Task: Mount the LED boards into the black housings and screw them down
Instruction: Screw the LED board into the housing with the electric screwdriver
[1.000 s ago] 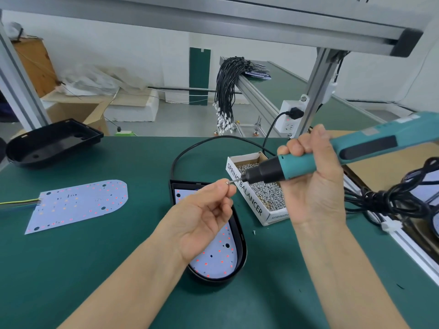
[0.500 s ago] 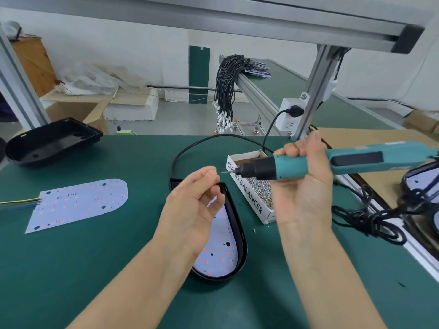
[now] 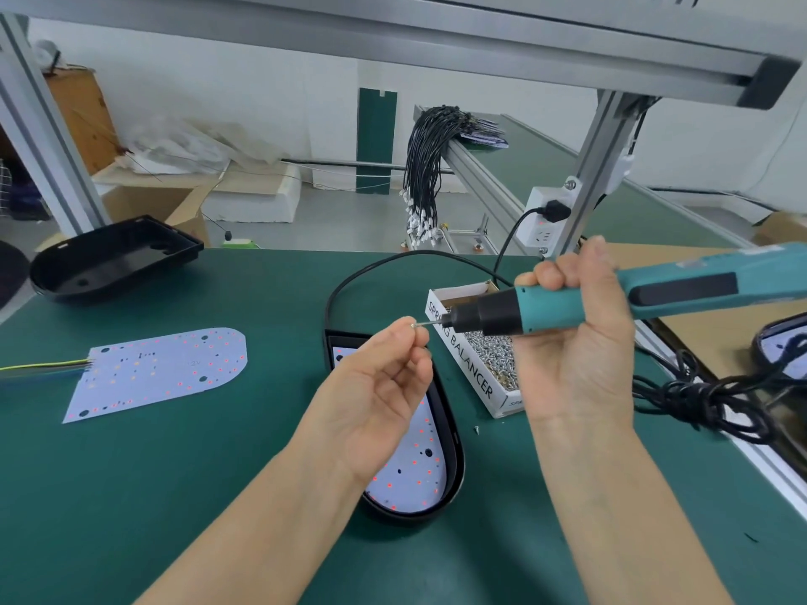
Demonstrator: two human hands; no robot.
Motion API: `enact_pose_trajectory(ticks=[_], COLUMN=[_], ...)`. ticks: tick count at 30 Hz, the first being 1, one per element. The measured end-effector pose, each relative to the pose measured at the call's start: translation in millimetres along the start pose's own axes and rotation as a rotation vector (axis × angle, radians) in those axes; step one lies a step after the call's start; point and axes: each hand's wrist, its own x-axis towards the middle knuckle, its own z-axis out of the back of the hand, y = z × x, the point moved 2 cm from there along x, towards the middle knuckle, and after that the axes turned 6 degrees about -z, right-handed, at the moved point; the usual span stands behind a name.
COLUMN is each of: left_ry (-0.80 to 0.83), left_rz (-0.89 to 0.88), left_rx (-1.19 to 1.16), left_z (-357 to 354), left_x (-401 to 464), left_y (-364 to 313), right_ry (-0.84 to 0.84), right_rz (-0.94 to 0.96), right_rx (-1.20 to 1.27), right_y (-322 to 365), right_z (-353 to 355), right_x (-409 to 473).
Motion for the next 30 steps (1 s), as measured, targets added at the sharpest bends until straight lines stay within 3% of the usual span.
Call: enact_pose_trajectory(ticks=[11, 16, 21, 25, 30], left_ry=[0.018, -0.012, -0.056, -0.045, -0.016], left_rz=[0.000, -0.193, -0.297, -0.478, -0.579], left_rx=[-0.010, 0.114, 0.228, 0.465, 0.722], left_z=[2, 5, 12, 10, 9], left_x=[1, 4, 4, 4, 6], left_y=[4, 5, 4, -2, -6], right_ry=[-0.002, -0.006, 0.120, 0.175, 0.077], right_rz=[0.001, 0.013, 0.031, 0.001, -0.019], right_rx=[-0.013, 0.011, -0.063, -0.047, 0.002], right_y=[-3, -8, -14, -11, -11], right_z=[3, 4, 5, 4, 12], right_x=[0, -1, -5, 0, 3])
